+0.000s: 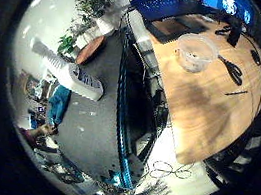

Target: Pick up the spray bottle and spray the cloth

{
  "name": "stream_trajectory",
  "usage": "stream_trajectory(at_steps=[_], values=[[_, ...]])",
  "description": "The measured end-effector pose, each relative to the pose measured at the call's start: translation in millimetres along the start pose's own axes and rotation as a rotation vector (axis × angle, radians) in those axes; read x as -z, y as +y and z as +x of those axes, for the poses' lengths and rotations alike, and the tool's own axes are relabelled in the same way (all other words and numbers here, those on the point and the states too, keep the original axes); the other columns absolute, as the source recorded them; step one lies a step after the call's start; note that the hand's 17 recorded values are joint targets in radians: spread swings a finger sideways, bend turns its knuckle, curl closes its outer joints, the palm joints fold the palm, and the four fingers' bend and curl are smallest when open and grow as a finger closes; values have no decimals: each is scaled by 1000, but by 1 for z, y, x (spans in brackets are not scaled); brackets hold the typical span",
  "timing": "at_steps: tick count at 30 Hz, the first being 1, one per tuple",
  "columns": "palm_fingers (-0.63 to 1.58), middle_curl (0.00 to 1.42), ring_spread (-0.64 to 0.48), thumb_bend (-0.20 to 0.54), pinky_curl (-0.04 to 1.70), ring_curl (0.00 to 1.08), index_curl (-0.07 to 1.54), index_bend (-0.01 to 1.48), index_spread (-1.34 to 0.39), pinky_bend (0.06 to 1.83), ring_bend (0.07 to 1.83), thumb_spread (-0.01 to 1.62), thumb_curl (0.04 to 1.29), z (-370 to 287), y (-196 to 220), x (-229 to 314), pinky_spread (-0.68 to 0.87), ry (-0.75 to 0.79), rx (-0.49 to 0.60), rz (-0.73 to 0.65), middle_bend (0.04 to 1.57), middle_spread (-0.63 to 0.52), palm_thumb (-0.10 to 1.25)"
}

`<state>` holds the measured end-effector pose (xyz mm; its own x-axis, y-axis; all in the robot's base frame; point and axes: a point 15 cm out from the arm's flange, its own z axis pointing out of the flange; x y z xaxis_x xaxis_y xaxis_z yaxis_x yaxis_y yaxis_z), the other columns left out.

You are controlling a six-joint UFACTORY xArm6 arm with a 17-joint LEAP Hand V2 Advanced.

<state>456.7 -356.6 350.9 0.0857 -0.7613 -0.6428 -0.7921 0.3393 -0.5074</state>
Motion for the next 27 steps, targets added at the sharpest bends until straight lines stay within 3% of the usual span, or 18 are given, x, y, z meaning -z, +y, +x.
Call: stream_trajectory(at_steps=[16, 27], values=[[247, 361, 80, -20, 303, 246, 275, 160, -297, 255, 273, 1141, 281, -14, -6, -34, 326, -30, 41, -39, 256, 28, 532], [250, 362, 80, -20, 302, 248, 273, 158, -297, 260, 281, 1141, 281, -16, -10, -85, 325, -58, 57, -82, 256, 28, 532]])
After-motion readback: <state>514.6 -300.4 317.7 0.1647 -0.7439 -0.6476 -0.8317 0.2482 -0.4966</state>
